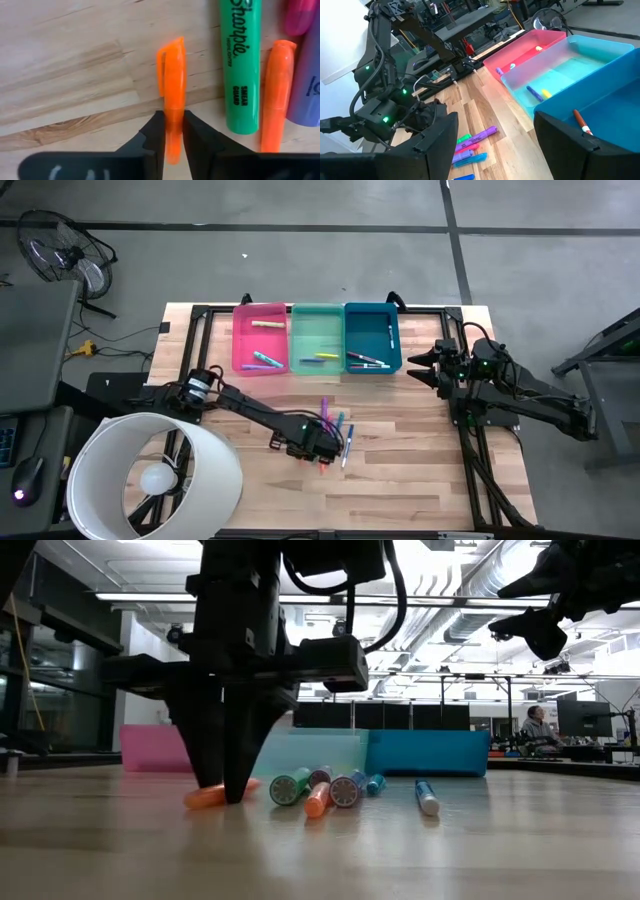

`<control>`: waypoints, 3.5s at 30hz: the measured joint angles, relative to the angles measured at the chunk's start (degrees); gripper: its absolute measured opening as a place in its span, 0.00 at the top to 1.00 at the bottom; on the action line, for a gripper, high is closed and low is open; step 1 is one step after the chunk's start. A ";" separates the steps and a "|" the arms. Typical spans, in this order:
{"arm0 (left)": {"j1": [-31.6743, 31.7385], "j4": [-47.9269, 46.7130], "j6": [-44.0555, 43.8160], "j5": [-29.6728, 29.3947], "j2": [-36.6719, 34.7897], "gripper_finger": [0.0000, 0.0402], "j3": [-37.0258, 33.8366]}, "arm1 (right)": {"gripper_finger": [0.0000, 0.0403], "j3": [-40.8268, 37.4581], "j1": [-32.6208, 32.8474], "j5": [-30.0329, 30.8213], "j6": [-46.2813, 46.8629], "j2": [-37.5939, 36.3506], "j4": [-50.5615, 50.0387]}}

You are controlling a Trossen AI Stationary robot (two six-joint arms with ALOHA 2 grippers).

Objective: Pick & Place Markers
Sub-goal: Put the orange pen into the green bin

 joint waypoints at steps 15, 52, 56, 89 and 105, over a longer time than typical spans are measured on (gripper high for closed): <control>-0.27 1.14 5.63 0.62 0.20 0.93 -0.09 | 0.38 0.00 0.02 -0.01 0.00 0.01 0.01; 11.89 -26.82 28.95 -17.98 -4.72 0.93 30.75 | 0.38 0.00 0.01 -0.01 0.00 0.00 0.01; 15.98 -31.04 36.68 -20.74 -4.79 0.93 34.28 | 0.38 0.00 0.02 -0.01 0.00 0.00 0.01; 39.66 -24.12 106.72 -18.47 1.84 0.94 34.34 | 0.38 0.00 0.01 -0.01 0.00 0.00 0.01; 40.60 -12.80 113.71 -13.94 1.13 0.94 20.52 | 0.38 -0.02 0.00 -0.01 0.00 0.13 0.01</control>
